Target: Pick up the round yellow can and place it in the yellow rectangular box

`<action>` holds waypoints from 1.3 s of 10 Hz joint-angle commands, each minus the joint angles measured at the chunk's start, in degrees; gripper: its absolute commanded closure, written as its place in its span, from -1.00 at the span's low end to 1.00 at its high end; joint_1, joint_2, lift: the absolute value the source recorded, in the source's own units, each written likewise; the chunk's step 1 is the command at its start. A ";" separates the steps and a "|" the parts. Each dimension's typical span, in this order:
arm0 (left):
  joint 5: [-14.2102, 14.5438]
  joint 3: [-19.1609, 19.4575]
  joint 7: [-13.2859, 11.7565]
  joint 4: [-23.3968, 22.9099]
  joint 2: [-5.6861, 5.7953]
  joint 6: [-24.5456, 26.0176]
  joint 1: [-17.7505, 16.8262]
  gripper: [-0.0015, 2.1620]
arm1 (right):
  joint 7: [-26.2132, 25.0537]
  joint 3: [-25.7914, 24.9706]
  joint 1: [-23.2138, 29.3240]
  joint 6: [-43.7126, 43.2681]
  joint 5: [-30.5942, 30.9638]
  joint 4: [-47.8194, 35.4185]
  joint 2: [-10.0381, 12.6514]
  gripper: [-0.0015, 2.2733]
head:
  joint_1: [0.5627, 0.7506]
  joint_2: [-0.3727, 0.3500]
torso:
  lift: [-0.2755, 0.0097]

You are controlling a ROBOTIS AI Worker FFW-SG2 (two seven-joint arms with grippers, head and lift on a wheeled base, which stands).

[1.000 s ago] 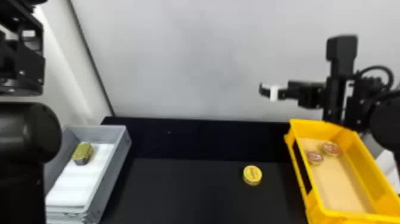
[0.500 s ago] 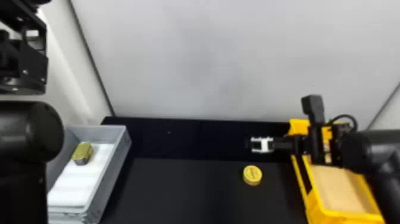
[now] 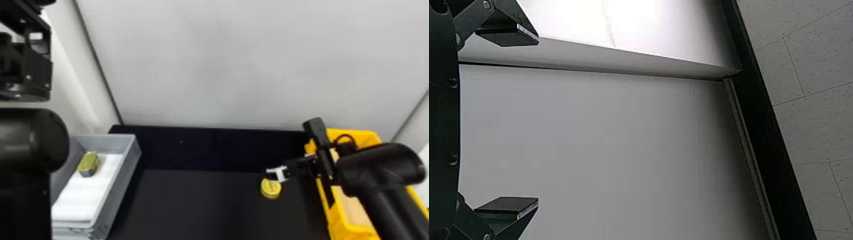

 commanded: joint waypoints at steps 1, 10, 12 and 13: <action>0.09 -0.35 -0.08 0.39 0.00 -0.18 -0.26 -0.87 | -0.64 3.56 -3.17 -7.79 5.12 9.48 0.67 -0.89 | 0.07 0.18 | 0.88; 0.09 -1.85 -0.08 1.44 -0.35 -0.97 -1.40 -0.87 | -4.68 3.56 -6.42 -15.00 5.20 22.75 3.22 -0.88 | 0.07 0.18 | 0.88; 0.09 -1.85 -0.08 1.53 -0.53 -1.24 -1.49 -0.87 | -4.94 3.39 -6.33 -15.88 4.85 23.63 3.48 -0.88 | 0.07 0.18 | 0.88; 0.09 -2.02 -0.16 1.62 -0.62 -1.32 -1.57 -0.87 | -5.30 3.39 -6.42 -16.06 4.68 24.15 3.66 -0.88 | 0.07 0.18 | 0.88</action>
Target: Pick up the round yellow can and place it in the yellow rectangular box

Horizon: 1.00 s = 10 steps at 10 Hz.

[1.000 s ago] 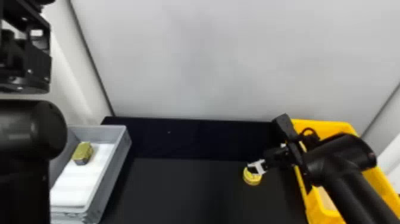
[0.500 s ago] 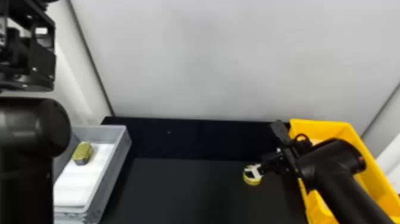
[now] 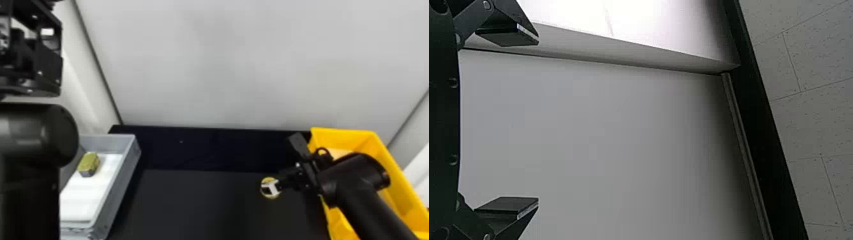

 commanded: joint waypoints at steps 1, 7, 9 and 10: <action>0.00 -0.13 0.01 0.27 -0.23 -0.32 -0.21 -0.87 | -0.62 -0.17 -0.03 -0.65 -0.55 1.07 0.31 -0.88 | 0.07 0.18 | 0.88; 0.00 -0.40 -0.07 0.45 -0.32 -0.67 -0.38 -0.87 | -1.76 -0.52 -0.30 -3.46 -0.73 4.94 0.93 -0.86 | 0.07 0.18 | 0.88; 0.00 -0.49 -0.07 0.54 -0.32 -0.85 -0.47 -0.87 | -2.29 -0.35 -0.73 -4.60 -0.73 6.52 0.93 -0.87 | 0.07 0.18 | 0.88; 0.00 -0.49 -0.07 0.62 -0.32 -0.93 -0.47 -0.87 | -2.81 -0.44 -0.82 -4.95 -0.73 6.96 1.02 -0.87 | 0.07 0.18 | 0.88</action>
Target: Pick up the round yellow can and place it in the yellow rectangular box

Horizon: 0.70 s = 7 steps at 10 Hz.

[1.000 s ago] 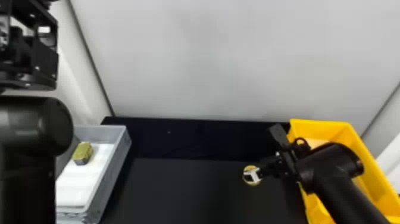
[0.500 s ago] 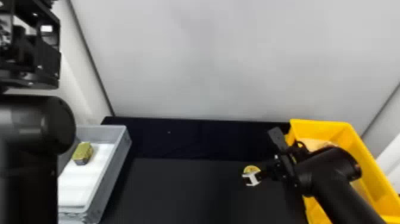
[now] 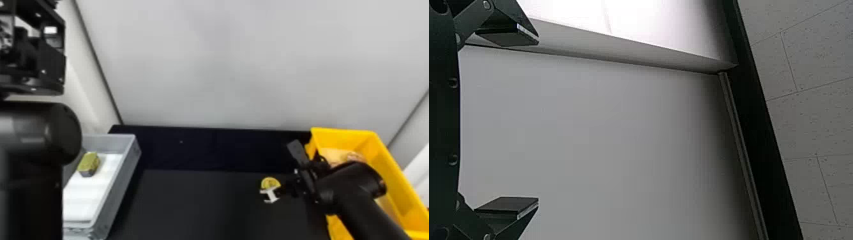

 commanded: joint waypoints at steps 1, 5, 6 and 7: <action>0.09 -0.01 0.00 0.08 0.00 -0.10 -0.01 -0.87 | -0.47 -0.03 -0.22 -0.85 0.00 1.03 0.08 -0.87 | 0.07 0.18 | 0.88; 0.09 -0.01 0.00 0.08 -0.09 -0.18 -0.10 -0.87 | -1.44 -0.29 -0.22 -1.21 0.00 2.17 0.25 -0.87 | 0.07 0.18 | 0.88; 0.09 -0.01 0.00 0.08 -0.09 -0.18 -0.10 -0.87 | -1.70 -0.29 -0.22 -1.21 0.00 2.44 0.34 -0.87 | 0.07 0.18 | 0.88; 0.09 -0.10 0.00 0.08 -0.09 -0.18 -0.10 -0.87 | -2.14 -0.64 -0.22 -1.29 0.00 2.88 0.52 -0.86 | 0.07 0.18 | 0.88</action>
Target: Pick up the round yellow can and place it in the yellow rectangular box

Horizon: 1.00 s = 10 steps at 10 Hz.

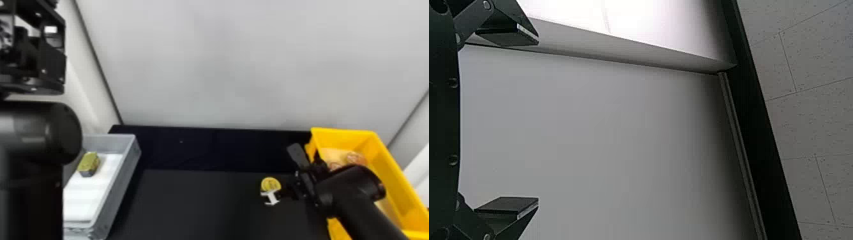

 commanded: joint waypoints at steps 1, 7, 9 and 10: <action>0.00 -0.08 0.00 0.00 -0.03 -0.01 0.00 -0.87 | -0.61 -0.51 0.01 -0.45 0.00 0.78 0.41 -0.86 | 0.07 0.18 | 0.88; 0.00 0.09 0.00 0.00 -0.03 -0.01 0.08 -0.87 | -0.17 -1.04 0.18 -1.50 0.18 0.43 0.32 -0.42 | 0.07 0.18 | 0.88; 0.00 0.09 0.00 0.00 -0.12 -0.01 0.08 -0.87 | 0.00 -1.21 0.27 -1.50 0.18 0.08 0.32 -0.42 | 0.07 0.18 | 0.88; 0.00 0.09 0.00 0.00 -0.21 -0.01 0.17 -0.87 | 0.09 -1.21 0.36 -1.42 0.18 -0.10 0.32 -0.42 | 0.07 0.18 | 0.88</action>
